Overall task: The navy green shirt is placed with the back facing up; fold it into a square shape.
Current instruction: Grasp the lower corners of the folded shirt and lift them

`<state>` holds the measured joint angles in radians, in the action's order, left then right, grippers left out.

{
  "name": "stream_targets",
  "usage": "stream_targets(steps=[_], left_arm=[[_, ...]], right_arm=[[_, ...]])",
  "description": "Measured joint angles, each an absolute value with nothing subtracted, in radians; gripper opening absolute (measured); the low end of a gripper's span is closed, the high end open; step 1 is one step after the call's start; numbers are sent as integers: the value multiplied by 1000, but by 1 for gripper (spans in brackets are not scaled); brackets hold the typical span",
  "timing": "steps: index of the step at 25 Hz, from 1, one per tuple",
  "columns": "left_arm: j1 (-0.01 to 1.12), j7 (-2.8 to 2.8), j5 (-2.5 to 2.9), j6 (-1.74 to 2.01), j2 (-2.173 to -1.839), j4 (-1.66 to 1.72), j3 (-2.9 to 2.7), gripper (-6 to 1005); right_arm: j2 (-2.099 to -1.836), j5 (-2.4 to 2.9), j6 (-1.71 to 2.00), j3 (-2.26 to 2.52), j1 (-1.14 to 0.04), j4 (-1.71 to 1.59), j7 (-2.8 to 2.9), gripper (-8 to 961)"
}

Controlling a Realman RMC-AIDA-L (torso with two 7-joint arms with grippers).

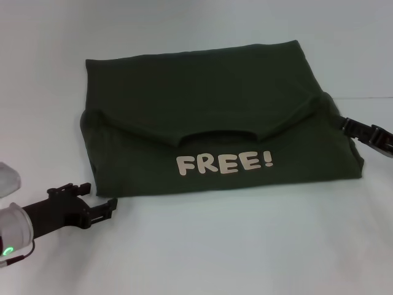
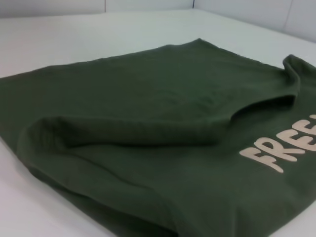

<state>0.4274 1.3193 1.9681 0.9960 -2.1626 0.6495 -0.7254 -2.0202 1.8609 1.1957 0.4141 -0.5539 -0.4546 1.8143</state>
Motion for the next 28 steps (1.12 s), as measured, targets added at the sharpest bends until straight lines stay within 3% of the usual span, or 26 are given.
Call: stream_targets(steps=[16, 27, 28], left_arm=[[447, 1319, 1962, 995, -2163, 638, -757, 767], [451, 1328, 1968, 984, -2163, 650, -761, 656], [452, 1328, 1968, 983, -2163, 650, -761, 607]], right_arm=[[-2020, 1861, 1191, 414, -538, -454, 1813, 659], [-2021, 1861, 1195, 413, -528, -457, 1813, 660], [-2021, 1861, 1196, 413, -528, -457, 1813, 660]])
